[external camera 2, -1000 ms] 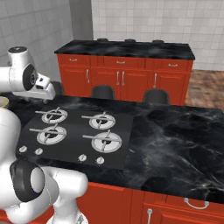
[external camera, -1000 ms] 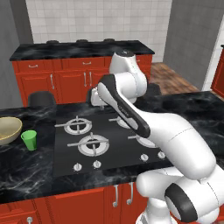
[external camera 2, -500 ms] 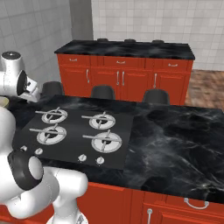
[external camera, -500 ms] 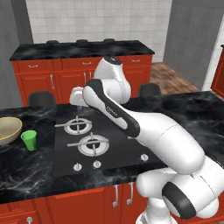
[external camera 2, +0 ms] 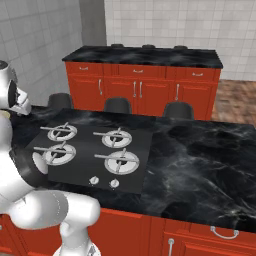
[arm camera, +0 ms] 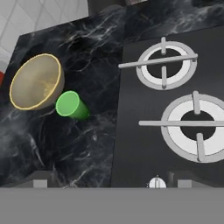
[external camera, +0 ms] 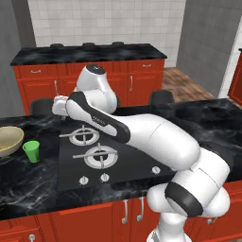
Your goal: Pick the cup and bowl from the counter and place them on the counter next to the sink.
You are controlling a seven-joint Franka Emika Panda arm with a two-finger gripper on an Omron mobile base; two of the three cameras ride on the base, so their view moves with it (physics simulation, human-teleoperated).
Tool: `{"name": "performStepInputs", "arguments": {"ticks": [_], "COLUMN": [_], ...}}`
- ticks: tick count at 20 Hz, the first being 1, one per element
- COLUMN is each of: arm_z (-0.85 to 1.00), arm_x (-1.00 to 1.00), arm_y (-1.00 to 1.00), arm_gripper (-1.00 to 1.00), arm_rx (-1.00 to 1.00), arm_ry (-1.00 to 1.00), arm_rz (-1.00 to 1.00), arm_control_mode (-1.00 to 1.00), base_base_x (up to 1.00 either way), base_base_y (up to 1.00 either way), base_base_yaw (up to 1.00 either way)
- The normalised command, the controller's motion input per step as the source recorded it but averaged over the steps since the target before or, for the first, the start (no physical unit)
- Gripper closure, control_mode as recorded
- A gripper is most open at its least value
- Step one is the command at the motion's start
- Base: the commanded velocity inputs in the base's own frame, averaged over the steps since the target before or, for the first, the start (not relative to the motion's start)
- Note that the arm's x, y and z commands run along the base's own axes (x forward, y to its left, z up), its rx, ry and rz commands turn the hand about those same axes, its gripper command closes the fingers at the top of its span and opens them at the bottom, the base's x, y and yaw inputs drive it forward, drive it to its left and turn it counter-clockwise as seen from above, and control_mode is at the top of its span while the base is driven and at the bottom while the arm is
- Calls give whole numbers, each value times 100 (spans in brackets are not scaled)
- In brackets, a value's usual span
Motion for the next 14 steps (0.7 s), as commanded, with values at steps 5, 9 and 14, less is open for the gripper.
{"name": "performStepInputs", "arguments": {"ticks": [5, 9, 14], "arm_z": [-4, -14, -15], "arm_x": [23, 7, 4], "arm_y": [42, 41, 34], "arm_gripper": [-100, -100, -100], "arm_rx": [-1, -10, -15], "arm_ry": [0, 0, 0], "arm_rz": [0, 0, 0], "arm_control_mode": [-100, -100, -100], "base_base_x": [0, 0, 0], "base_base_y": [0, 0, 0], "base_base_yaw": [0, 0, 0]}}
